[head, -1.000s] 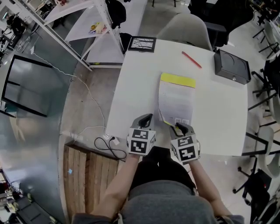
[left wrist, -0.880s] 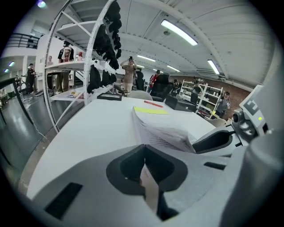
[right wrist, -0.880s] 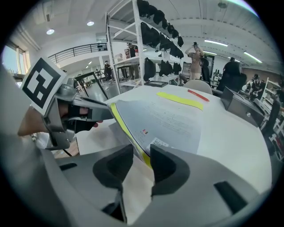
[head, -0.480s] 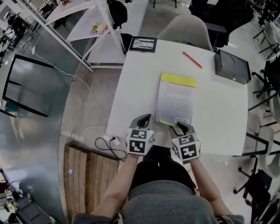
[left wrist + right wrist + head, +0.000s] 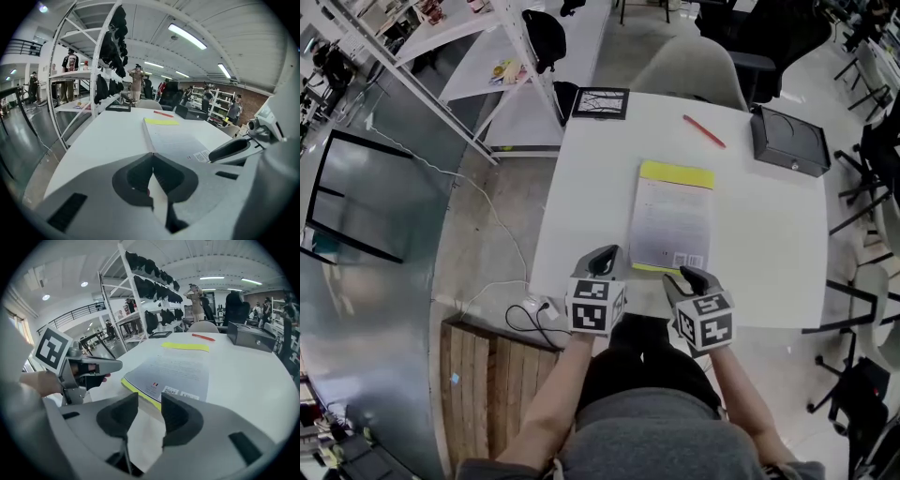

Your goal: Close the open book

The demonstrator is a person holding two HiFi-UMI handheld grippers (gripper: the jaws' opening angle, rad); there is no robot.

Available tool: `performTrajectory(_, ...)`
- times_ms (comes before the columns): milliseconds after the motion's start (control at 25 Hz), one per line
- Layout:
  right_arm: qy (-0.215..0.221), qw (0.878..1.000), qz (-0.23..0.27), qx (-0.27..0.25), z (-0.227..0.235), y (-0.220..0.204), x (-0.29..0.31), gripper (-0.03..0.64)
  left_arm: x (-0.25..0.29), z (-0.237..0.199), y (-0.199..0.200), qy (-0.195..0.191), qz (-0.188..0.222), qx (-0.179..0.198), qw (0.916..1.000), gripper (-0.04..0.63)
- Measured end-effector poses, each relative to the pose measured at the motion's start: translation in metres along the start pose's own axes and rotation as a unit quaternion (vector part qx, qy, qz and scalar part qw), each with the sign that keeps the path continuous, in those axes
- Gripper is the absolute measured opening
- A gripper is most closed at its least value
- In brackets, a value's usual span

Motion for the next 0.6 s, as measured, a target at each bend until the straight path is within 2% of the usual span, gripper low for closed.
performTrajectory(320, -0.023, 0.997, 0.061, 0.042, 0.013, 0.019, -0.025, 0.13, -0.003, 0.008, 0.014, -0.014, 0.014, 0.021, 0.9996, 0.006)
performTrajectory(600, -0.061, 0.989, 0.122, 0.065, 0.028, 0.033, -0.052, 0.101, -0.004, 0.016, 0.029, -0.025, 0.029, 0.043, 0.9983, 0.006)
Point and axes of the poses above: the fingertips, and each gripper's own axes: x forward along the fingers, z to its right, y out of its top, the point moved 3 cm from there along -x, backward along the fingers, and after that the axes turned 3 degrees about x, right-handed, at the moved point
